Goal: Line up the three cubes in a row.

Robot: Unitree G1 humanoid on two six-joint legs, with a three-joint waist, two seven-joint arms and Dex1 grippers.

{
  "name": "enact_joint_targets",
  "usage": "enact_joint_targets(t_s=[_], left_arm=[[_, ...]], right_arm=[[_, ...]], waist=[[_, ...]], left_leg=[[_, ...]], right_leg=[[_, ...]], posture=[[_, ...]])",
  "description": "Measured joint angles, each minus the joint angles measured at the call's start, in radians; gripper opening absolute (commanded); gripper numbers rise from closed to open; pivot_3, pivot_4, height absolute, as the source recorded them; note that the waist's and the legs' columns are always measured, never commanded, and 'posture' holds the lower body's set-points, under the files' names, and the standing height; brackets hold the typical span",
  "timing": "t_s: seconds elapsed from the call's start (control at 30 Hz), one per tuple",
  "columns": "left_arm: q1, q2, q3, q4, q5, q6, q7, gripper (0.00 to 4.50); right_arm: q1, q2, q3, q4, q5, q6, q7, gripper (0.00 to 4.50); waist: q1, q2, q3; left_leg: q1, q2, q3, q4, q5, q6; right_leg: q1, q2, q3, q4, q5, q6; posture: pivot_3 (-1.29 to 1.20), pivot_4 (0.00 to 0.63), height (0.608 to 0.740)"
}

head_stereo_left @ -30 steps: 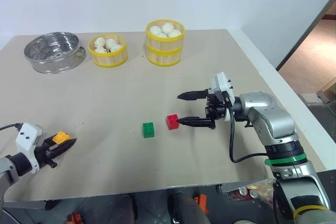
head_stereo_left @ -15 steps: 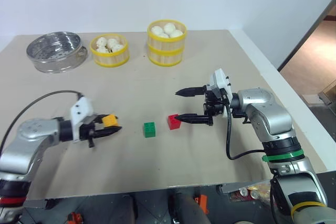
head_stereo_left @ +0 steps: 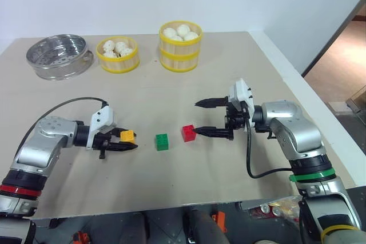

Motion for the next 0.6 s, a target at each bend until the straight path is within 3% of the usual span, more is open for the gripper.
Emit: enact_joint_targets(t_s=[0.6], left_arm=[[-0.003,-0.058,-0.031,0.046,0.07,-0.082,0.011,1.37]], right_arm=[[0.0,-0.005,-0.002,-0.003,0.001,0.004,-0.004,4.5]], waist=[[0.001,0.0,0.0]], left_leg=[[-0.001,0.0,0.0,0.001,0.0,0.0]], right_leg=[[0.0,0.0,0.0,0.0,0.001,0.0]], posture=[[0.0,0.15,0.74]])
